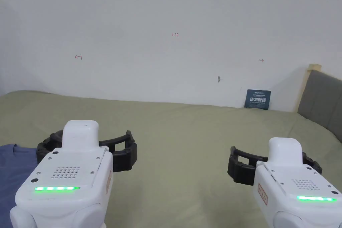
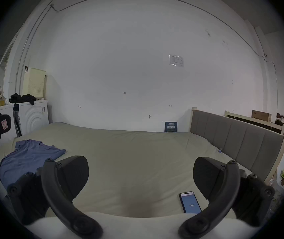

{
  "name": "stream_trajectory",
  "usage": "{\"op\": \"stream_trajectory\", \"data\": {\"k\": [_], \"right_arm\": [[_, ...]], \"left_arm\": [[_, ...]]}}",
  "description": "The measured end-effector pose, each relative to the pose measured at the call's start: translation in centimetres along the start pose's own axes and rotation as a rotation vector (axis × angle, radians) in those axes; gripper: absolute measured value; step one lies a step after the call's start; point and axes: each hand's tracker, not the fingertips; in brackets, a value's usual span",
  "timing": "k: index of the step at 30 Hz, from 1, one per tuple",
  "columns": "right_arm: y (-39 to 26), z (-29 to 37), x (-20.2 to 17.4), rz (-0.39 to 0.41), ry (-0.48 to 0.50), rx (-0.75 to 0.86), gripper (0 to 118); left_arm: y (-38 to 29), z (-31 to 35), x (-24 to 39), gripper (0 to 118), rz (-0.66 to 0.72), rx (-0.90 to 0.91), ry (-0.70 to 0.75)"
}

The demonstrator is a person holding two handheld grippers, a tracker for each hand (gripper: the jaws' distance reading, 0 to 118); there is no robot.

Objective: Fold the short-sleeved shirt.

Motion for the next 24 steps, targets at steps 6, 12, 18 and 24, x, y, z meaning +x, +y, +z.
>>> {"op": "stream_trajectory", "data": {"k": [6,12,18,24], "right_arm": [[0.0,0.7,-0.3,0.030,-0.002,-0.030,2],[-1.8,0.7,0.5,-0.006,0.005,-0.109,2],[-1.6,0.6,-0.2,-0.023,0.031,-0.131,2],[0.6,0.0,-5.7,-0.010,0.169,-0.097,2]], "left_arm": [[-0.1,-0.1,0.7,0,-0.024,-0.050,0.004],[-1.7,-0.1,1.1,0,-0.025,-0.074,0.026],[-0.7,0.7,-1.3,0,0.006,-0.069,0.075],[0.5,4.1,-6.8,0,-0.030,-0.049,0.220]]}}
